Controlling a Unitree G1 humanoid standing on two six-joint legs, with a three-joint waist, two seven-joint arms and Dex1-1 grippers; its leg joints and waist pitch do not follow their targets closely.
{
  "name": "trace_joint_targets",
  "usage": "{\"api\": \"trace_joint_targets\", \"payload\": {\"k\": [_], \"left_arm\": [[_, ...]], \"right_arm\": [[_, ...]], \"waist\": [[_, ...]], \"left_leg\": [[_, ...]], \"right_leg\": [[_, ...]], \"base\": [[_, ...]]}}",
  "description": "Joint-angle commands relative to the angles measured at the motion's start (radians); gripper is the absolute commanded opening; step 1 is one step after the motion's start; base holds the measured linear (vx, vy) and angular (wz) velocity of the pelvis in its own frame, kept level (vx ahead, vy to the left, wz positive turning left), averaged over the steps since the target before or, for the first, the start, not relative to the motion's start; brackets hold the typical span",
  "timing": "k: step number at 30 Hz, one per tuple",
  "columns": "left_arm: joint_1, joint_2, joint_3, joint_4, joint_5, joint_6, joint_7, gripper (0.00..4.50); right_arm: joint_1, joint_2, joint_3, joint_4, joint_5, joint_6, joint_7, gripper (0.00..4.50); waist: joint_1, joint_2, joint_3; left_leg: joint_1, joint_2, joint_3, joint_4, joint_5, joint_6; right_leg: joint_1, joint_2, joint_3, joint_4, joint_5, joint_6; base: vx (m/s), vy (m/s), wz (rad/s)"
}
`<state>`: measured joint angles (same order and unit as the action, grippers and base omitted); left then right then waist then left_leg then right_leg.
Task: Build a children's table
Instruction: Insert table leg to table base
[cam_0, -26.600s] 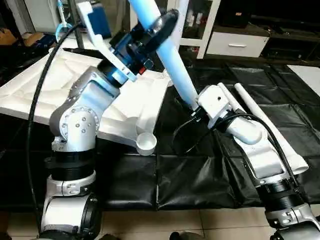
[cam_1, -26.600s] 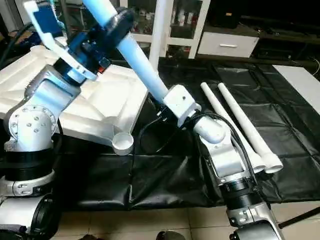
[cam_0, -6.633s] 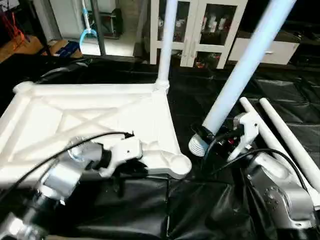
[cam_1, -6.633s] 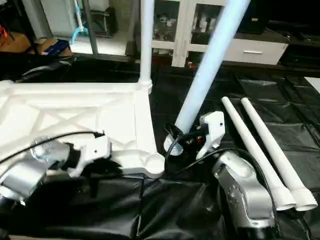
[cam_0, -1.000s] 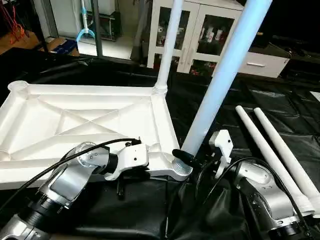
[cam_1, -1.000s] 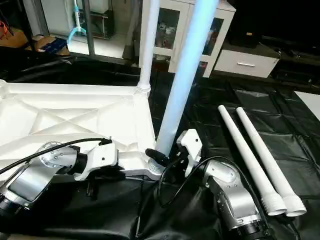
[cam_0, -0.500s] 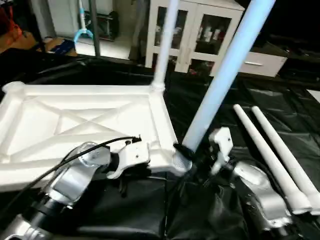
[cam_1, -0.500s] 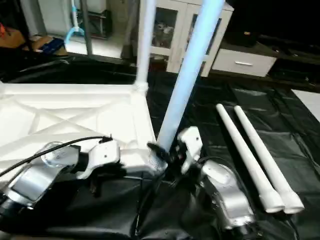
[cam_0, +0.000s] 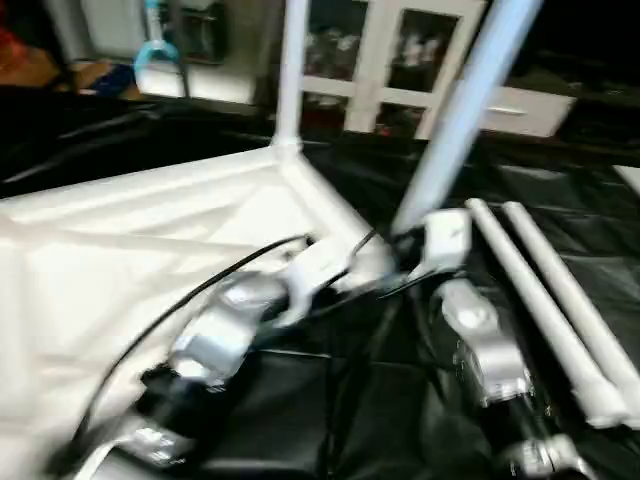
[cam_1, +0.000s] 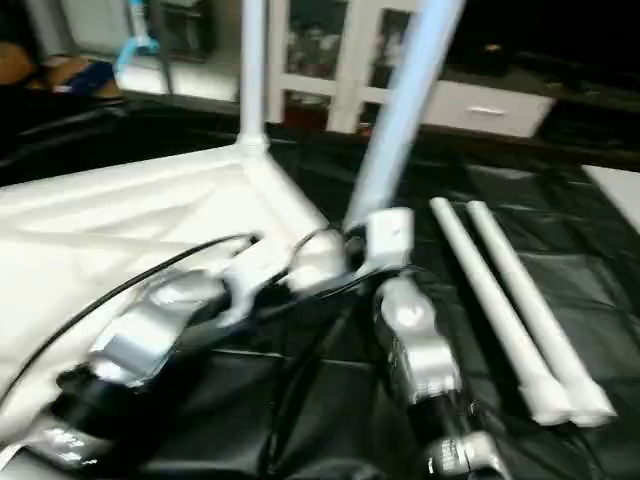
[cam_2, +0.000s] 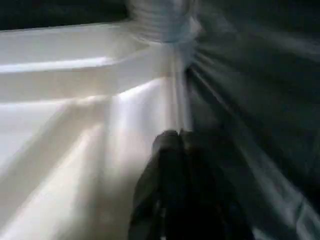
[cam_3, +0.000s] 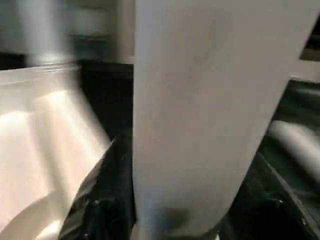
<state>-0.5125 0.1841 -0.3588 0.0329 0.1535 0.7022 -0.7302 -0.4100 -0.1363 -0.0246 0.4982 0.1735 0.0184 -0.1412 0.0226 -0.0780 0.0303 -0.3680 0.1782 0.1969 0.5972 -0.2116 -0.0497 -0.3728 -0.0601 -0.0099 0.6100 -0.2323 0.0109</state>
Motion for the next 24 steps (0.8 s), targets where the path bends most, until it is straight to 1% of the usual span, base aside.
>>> {"api": "trace_joint_targets", "payload": {"k": [1, 2, 3, 4, 5, 7, 8, 9, 10, 12, 13, 14, 15, 16, 18, 19, 22, 23, 24], "left_arm": [[-0.018, -0.028, 0.029, 0.002, 0.024, 0.042, 0.076, 0.0], [-0.02, -0.032, 0.031, 0.004, 0.023, 0.043, 0.083, 0.0], [-0.024, -0.045, 0.039, 0.014, 0.02, 0.047, 0.109, 0.0], [-0.025, -0.047, 0.041, 0.016, 0.018, 0.048, 0.112, 0.0], [-0.025, -0.041, 0.04, 0.017, 0.019, 0.047, 0.11, 0.0], [-0.025, -0.025, 0.034, 0.014, 0.019, 0.047, 0.106, 0.0], [-0.025, -0.018, 0.032, 0.013, 0.018, 0.043, 0.102, 0.0], [-0.023, -0.011, 0.032, 0.012, 0.012, 0.039, 0.093, 0.0], [-0.022, -0.009, 0.032, 0.006, 0.01, 0.036, 0.087, 0.0], [-0.016, -0.009, 0.029, -0.017, -0.019, -0.007, 0.048, 0.0], [-0.013, -0.008, 0.025, -0.03, -0.032, -0.012, 0.03, 0.0], [-0.003, -0.008, 0.02, -0.059, -0.061, 0.012, -0.005, 0.2], [0.0, -0.01, 0.02, -0.069, -0.068, 0.033, -0.007, 0.32], [0.002, -0.011, 0.018, -0.074, -0.078, 0.047, -0.016, 0.41], [0.006, -0.011, 0.01, -0.091, -0.099, 0.084, -0.04, 0.52], [0.011, -0.01, -0.004, -0.105, -0.107, 0.098, -0.051, 0.64], [0.023, -0.013, -0.038, -0.139, -0.131, 0.134, -0.074, 0.88], [0.027, -0.014, -0.053, -0.146, -0.133, 0.146, -0.076, 1.04], [0.03, -0.015, -0.063, -0.151, -0.133, 0.154, -0.077, 1.04]], "right_arm": [[0.046, -0.022, -0.057, 0.155, -0.083, 0.042, -0.164, 1.86], [0.042, -0.019, -0.056, 0.158, -0.085, 0.038, -0.173, 1.86], [0.027, -0.007, -0.054, 0.165, -0.091, 0.025, -0.2, 1.86], [0.024, -0.004, -0.054, 0.166, -0.092, 0.023, -0.205, 1.86], [0.02, 0.002, -0.054, 0.167, -0.088, 0.024, -0.202, 1.86], [0.007, 0.01, -0.044, 0.175, -0.085, 0.013, -0.186, 1.86], [0.005, 0.012, -0.041, 0.175, -0.084, 0.011, -0.182, 1.86], [0.002, 0.015, -0.042, 0.175, -0.078, 0.011, -0.175, 1.86], [-0.008, 0.02, -0.04, 0.19, -0.073, 0.002, -0.183, 1.86], [-0.023, 0.033, -0.046, 0.212, -0.06, -0.013, -0.185, 1.86], [-0.028, 0.043, -0.056, 0.217, -0.052, -0.014, -0.179, 1.86], [-0.034, 0.064, -0.073, 0.215, -0.033, -0.016, -0.154, 1.86], [-0.037, 0.072, -0.081, 0.218, -0.028, -0.021, -0.148, 1.86], [-0.038, 0.075, -0.08, 0.216, -0.029, -0.016, -0.146, 1.86], [-0.037, 0.081, -0.084, 0.207, -0.024, -0.012, -0.149, 1.86], [-0.037, 0.081, -0.082, 0.206, -0.025, -0.012, -0.15, 1.86], [-0.037, 0.08, -0.08, 0.209, -0.025, -0.014, -0.153, 1.86], [-0.038, 0.08, -0.08, 0.211, -0.024, -0.016, -0.153, 1.86], [-0.038, 0.079, -0.079, 0.212, -0.023, -0.018, -0.152, 1.86]], "waist": [[-0.008, 0.015, -0.024], [-0.004, 0.014, -0.027], [-0.004, 0.013, -0.032], [-0.004, 0.015, -0.033], [-0.007, 0.013, -0.034], [-0.008, 0.013, -0.036], [-0.012, 0.012, -0.036], [-0.013, 0.012, -0.036], [-0.019, 0.012, -0.037], [-0.023, 0.014, -0.036], [-0.023, 0.014, -0.036], [-0.024, 0.014, -0.036], [-0.026, 0.016, -0.036], [-0.028, 0.018, -0.036], [-0.032, 0.016, -0.036], [-0.034, 0.013, -0.036], [-0.037, 0.014, -0.036], [-0.038, 0.014, -0.036], [-0.039, 0.014, -0.037]], "left_leg": [[0.041, 0.052, -0.008, -0.077, -0.212, -0.042], [0.035, 0.052, -0.014, -0.083, -0.242, -0.059], [0.028, 0.054, -0.021, -0.085, -0.221, -0.067], [0.028, 0.053, -0.022, -0.084, -0.207, -0.069], [0.024, 0.052, -0.023, -0.083, -0.194, -0.066], [0.021, 0.051, -0.023, -0.082, -0.182, -0.059], [0.018, 0.05, -0.023, -0.081, -0.177, -0.052], [0.018, 0.05, -0.023, -0.08, -0.177, -0.049], [0.016, 0.049, -0.023, -0.08, -0.174, -0.044], [0.016, 0.051, -0.024, -0.08, -0.177, -0.04], [0.017, 0.051, -0.024, -0.08, -0.178, -0.041], [0.017, 0.052, -0.024, -0.081, -0.177, -0.042], [0.016, 0.054, -0.024, -0.082, -0.174, -0.044], [0.016, 0.054, -0.024, -0.082, -0.174, -0.046], [0.017, 0.053, -0.023, -0.081, -0.174, -0.05], [0.016, 0.051, -0.022, -0.081, -0.179, -0.047], [0.016, 0.053, -0.022, -0.08, -0.173, -0.044], [0.016, 0.053, -0.022, -0.08, -0.17, -0.044], [0.016, 0.053, -0.022, -0.08, -0.168, -0.044]], "right_leg": [[-0.003, -0.054, 0.041, -0.075, -0.032, -0.19], [0.004, -0.056, 0.039, -0.077, -0.106, -0.16], [0.011, -0.059, 0.036, -0.072, -0.104, -0.138], [0.011, -0.059, 0.036, -0.072, -0.087, -0.131], [0.013, -0.058, 0.035, -0.07, -0.062, -0.124], [0.014, -0.059, 0.035, -0.068, -0.041, -0.122], [0.015, -0.06, 0.035, -0.067, -0.032, -0.124], [0.014, -0.06, 0.035, -0.068, -0.031, -0.126], [0.015, -0.06, 0.034, -0.067, -0.028, -0.131], [0.014, -0.06, 0.034, -0.068, -0.036, -0.141], [0.013, -0.061, 0.034, -0.067, -0.036, -0.144], [0.014, -0.06, 0.033, -0.066, -0.032, -0.149], [0.014, -0.06, 0.033, -0.063, -0.018, -0.155], [0.015, -0.06, 0.033, -0.061, -0.009, -0.157], [0.015, -0.059, 0.033, -0.062, 0.0, -0.16], [0.016, -0.058, 0.033, -0.063, -0.005, -0.16], [0.016, -0.059, 0.034, -0.063, -0.005, -0.162], [0.016, -0.059, 0.033, -0.063, -0.004, -0.162], [0.017, -0.059, 0.033, -0.062, 0.001, -0.163]], "base": [[0.0, 0.0, 0.0], [0.0, 0.0, 0.0], [0.0, 0.0, 0.0], [0.0, 0.0, 0.0], [0.0, 0.0, 0.0], [0.0, 0.0, 0.0], [0.0, 0.0, 0.0], [0.0, 0.0, 0.0], [0.0, 0.0, 0.0], [0.0, 0.0, 0.0], [0.0, 0.0, 0.0], [0.0, 0.0, 0.0], [0.0, 0.0, 0.0], [0.0, 0.0, 0.0], [0.0, 0.0, 0.0], [0.0, 0.0, 0.0], [0.0, 0.0, 0.0], [0.0, 0.0, 0.0], [0.0, 0.0, 0.0]]}}
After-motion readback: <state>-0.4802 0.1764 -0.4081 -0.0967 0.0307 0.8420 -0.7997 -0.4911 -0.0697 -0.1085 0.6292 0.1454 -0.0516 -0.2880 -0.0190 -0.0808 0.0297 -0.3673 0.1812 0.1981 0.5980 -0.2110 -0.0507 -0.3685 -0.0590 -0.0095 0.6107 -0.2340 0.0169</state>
